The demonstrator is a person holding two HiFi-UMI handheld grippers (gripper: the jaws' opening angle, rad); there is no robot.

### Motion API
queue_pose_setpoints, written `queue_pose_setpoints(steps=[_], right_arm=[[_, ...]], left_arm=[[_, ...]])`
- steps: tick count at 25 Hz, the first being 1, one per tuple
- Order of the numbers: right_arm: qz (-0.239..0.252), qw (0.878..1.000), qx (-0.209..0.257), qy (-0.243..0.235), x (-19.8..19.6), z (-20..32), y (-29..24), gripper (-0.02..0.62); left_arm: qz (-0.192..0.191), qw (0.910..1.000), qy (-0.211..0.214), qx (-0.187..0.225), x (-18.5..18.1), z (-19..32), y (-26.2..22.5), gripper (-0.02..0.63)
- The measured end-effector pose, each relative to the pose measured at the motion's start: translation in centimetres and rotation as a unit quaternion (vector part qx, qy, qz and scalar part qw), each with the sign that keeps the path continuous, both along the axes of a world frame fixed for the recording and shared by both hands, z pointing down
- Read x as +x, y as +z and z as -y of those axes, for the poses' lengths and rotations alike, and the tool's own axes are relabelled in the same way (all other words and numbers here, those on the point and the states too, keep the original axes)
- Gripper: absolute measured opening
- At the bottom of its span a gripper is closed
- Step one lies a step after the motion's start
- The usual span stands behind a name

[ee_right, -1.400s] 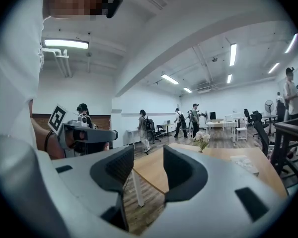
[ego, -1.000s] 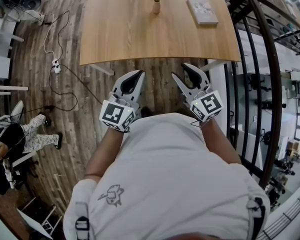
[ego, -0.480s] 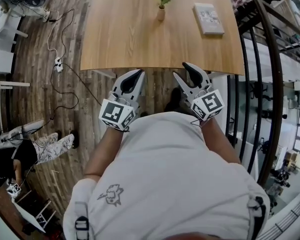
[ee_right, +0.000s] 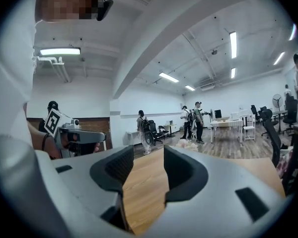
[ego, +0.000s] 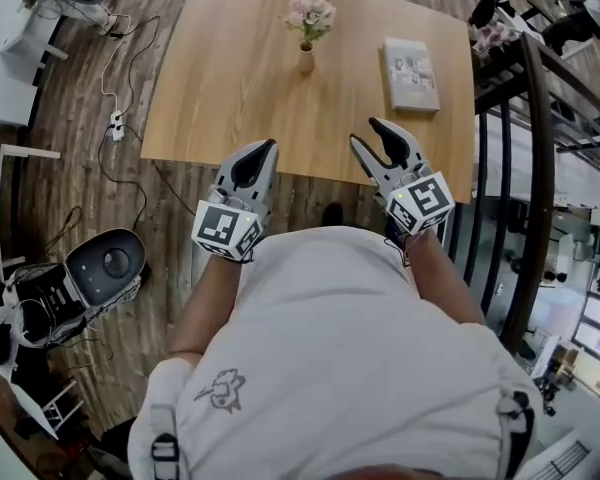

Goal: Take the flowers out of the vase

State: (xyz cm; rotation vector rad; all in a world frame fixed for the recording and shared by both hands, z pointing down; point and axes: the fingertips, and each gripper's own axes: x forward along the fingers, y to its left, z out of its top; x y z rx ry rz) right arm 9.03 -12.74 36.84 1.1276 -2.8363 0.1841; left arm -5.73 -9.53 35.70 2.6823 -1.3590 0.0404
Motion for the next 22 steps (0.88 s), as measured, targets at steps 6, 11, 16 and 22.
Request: queue_pose_setpoints(steps=[6, 11, 16, 22], right_arm=[[0.01, 1.0, -0.018, -0.009, 4.2, 3.0, 0.4, 0.198], [0.018, 0.999, -0.027, -0.011, 6.6, 4.0, 1.1, 0.198], [0.016, 0.999, -0.047, -0.013, 6.4, 6.2, 2.2, 0.198], [0.016, 0.997, -0.073, -0.009, 4.4, 9.5, 3.5, 0.198]], left_arm=[[0.015, 0.9997, -0.016, -0.01, 2.8, 2.3, -0.1, 0.005], [0.02, 0.9995, -0.018, -0.015, 5.3, 3.3, 0.1, 0.005], [0.017, 0.9992, -0.018, -0.031, 5.2, 6.0, 0.9, 0.005], [0.011, 0.9987, -0.01, -0.049, 3.9, 9.9, 2.1, 0.005]])
